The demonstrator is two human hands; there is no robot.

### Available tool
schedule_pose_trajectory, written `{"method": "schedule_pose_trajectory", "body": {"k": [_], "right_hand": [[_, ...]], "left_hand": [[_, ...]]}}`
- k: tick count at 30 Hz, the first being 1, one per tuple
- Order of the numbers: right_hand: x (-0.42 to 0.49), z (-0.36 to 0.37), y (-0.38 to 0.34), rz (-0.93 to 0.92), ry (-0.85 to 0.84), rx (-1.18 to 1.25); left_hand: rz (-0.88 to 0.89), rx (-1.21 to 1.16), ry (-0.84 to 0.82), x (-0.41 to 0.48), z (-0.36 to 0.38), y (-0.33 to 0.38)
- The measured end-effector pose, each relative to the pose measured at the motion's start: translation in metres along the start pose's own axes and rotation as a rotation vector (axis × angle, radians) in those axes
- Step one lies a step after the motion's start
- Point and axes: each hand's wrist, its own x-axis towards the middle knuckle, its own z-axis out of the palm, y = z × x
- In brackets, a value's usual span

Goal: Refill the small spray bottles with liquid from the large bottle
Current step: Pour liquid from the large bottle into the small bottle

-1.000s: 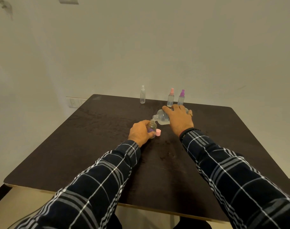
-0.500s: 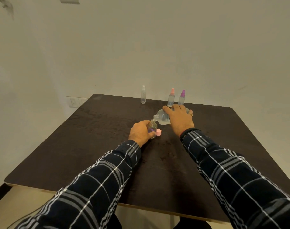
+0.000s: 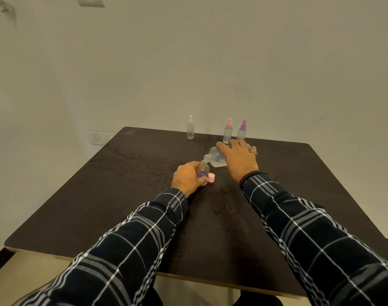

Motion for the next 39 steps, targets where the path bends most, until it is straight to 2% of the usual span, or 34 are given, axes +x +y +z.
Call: {"method": "schedule_pose_trajectory", "body": {"k": [39], "right_hand": [[0.0,-0.0017,0.0,-0.008,-0.003,-0.03]], "left_hand": [[0.022,0.014,0.016,-0.0009,-0.0005,-0.0011]]}}
